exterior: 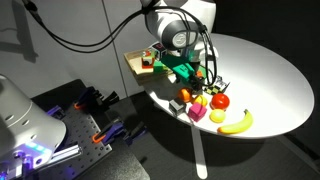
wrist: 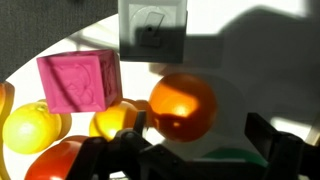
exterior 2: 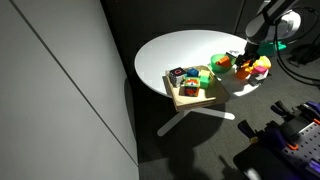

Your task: Put the toy orange in the bowl

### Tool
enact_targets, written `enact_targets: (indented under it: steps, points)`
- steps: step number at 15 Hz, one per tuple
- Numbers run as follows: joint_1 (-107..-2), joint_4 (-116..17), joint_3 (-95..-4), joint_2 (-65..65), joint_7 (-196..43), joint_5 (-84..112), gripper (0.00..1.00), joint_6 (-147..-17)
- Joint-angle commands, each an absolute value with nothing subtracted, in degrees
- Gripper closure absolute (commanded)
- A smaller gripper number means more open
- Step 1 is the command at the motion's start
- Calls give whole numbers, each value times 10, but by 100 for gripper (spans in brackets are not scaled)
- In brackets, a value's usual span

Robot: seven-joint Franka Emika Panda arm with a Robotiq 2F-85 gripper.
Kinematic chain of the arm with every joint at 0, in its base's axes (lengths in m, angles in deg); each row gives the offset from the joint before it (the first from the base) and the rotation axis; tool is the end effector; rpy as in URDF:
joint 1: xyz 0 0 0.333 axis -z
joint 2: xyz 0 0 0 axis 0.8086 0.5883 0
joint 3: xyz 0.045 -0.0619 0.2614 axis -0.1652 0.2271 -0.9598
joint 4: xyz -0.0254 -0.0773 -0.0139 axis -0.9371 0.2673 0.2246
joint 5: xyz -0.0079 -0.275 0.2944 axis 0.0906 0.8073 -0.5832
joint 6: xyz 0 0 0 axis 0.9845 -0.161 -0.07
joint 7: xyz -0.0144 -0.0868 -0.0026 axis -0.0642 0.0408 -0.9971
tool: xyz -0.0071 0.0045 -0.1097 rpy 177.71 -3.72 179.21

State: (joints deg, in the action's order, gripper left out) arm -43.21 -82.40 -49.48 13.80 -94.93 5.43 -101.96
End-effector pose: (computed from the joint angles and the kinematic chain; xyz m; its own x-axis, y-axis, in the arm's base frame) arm 0.5126 -0.1379 0.0900 0.9950 -0.0980 -0.0183 -0.0983 -0.9951 -0.0137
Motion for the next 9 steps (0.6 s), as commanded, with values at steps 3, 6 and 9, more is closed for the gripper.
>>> enact_targets:
  steps: [3,6,9]
  points:
    - [-414,-805,-505,161,-962,66,0,-1028]
    - [-413,-800,-506,169,-963,67,0,-1027]
    - [-414,-796,-503,178,-960,70,25,-1028]
